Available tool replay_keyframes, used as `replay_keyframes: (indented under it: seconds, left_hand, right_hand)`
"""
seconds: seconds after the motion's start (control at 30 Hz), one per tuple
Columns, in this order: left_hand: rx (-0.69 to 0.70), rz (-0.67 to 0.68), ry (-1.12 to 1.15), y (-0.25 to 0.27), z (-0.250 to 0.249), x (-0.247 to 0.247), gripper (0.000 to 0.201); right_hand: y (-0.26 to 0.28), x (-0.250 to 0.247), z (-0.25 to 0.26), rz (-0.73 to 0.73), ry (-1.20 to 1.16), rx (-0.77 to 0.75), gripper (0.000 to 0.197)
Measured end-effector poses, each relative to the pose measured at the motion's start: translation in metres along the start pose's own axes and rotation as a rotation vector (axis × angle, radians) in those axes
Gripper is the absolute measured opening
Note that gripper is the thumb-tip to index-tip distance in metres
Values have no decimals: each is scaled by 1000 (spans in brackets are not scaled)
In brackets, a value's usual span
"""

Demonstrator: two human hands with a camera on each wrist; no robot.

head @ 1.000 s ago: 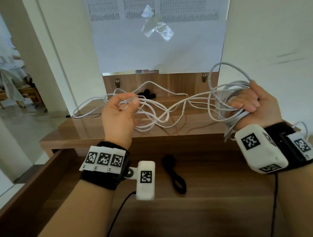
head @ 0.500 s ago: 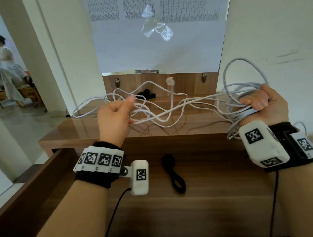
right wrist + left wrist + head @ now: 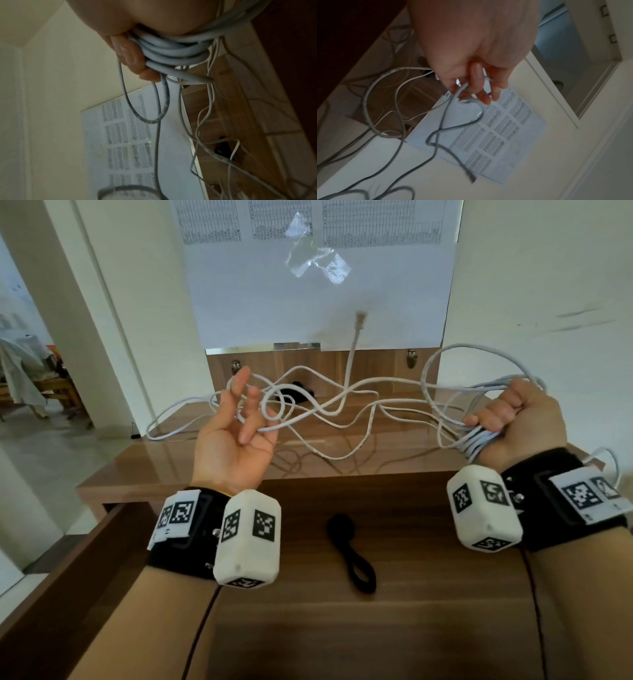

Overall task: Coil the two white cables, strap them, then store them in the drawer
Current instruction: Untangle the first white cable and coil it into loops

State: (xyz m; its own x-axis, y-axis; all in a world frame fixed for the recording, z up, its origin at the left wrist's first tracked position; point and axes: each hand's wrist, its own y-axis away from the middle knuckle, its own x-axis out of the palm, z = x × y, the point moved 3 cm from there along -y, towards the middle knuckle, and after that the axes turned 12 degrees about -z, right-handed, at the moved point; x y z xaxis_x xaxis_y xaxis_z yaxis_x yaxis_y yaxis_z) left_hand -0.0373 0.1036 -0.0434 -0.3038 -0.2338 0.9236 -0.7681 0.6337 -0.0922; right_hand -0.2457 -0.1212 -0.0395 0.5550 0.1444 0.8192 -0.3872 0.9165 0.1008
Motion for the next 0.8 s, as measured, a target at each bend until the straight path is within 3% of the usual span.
replay_keyframes:
  seconds: [0.23,0.37,0.57,0.8]
  left_hand:
    - [155,316,-397,17,28,15,40]
    - [187,335,-526,24,43,14,49]
    - [168,352,-580,25,49,15,66]
    - [86,341,-604,29,58,13,43]
  right_hand:
    - [11,9,-14,32,327,-200,47]
    - [23,11,-26,68,502,-391,45]
    - [32,15,-40,115,643,-402,48]
    - [39,16,-50,207,685,-353,47]
